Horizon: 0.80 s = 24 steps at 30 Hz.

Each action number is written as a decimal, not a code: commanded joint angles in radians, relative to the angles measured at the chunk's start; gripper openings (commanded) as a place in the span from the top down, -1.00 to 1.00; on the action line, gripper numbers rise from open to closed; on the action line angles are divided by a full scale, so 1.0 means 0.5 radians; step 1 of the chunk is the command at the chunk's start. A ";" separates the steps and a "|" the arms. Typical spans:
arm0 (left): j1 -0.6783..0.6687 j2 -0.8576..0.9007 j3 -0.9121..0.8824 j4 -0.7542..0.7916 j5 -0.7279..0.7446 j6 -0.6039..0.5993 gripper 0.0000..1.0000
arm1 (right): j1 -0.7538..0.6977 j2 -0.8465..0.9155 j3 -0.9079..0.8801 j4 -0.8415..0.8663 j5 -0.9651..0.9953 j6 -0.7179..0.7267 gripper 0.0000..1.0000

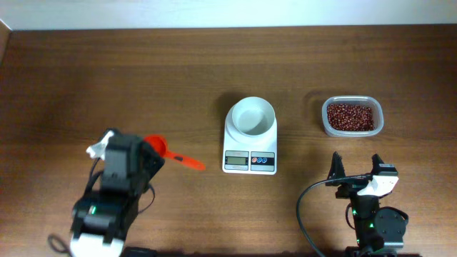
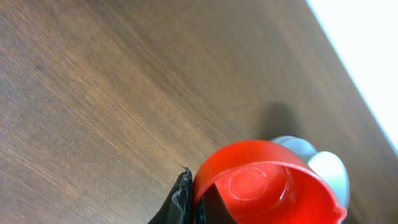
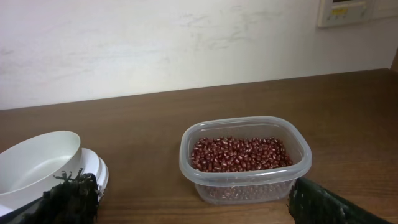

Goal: Scoop and weigh 50g on scale
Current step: 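Lift the orange scoop with the left gripper and pull it back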

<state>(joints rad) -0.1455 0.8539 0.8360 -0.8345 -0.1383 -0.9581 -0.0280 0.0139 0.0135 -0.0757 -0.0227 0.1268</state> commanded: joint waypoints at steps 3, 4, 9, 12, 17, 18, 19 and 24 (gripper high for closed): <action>-0.005 -0.270 0.002 -0.154 0.168 0.001 1.00 | 0.021 -0.015 -0.016 -0.004 0.018 -0.008 -0.97; -0.005 -0.271 0.002 -0.159 0.182 0.001 1.00 | 0.021 -0.015 -0.016 -0.004 0.018 -0.008 -0.97; -0.005 -0.271 0.002 -0.169 0.248 -0.051 1.00 | 0.021 -0.015 -0.016 -0.004 0.018 -0.008 -0.97; -0.005 -0.271 0.002 -0.168 0.247 -0.052 1.00 | 0.021 -0.015 -0.016 -0.004 0.018 -0.008 -0.97; -0.005 -0.253 0.002 -0.113 0.225 -0.209 1.00 | 0.020 -0.015 -0.016 -0.004 0.018 -0.008 -0.97; -0.005 -0.230 0.002 -0.096 0.225 -0.224 1.00 | 0.020 -0.015 -0.016 -0.004 0.018 -0.008 -0.98; -0.005 -0.188 0.002 -0.073 0.225 -0.224 1.00 | 0.021 -0.015 -0.016 -0.003 0.018 -0.008 -0.97; -0.005 -0.046 0.002 -0.082 0.233 -0.224 1.00 | 0.020 -0.015 -0.016 -0.004 0.018 -0.008 -0.97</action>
<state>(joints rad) -0.1455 0.8227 0.8360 -0.8734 -0.0254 -1.0595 -0.0280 0.0139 0.0135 -0.0761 -0.0227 0.1272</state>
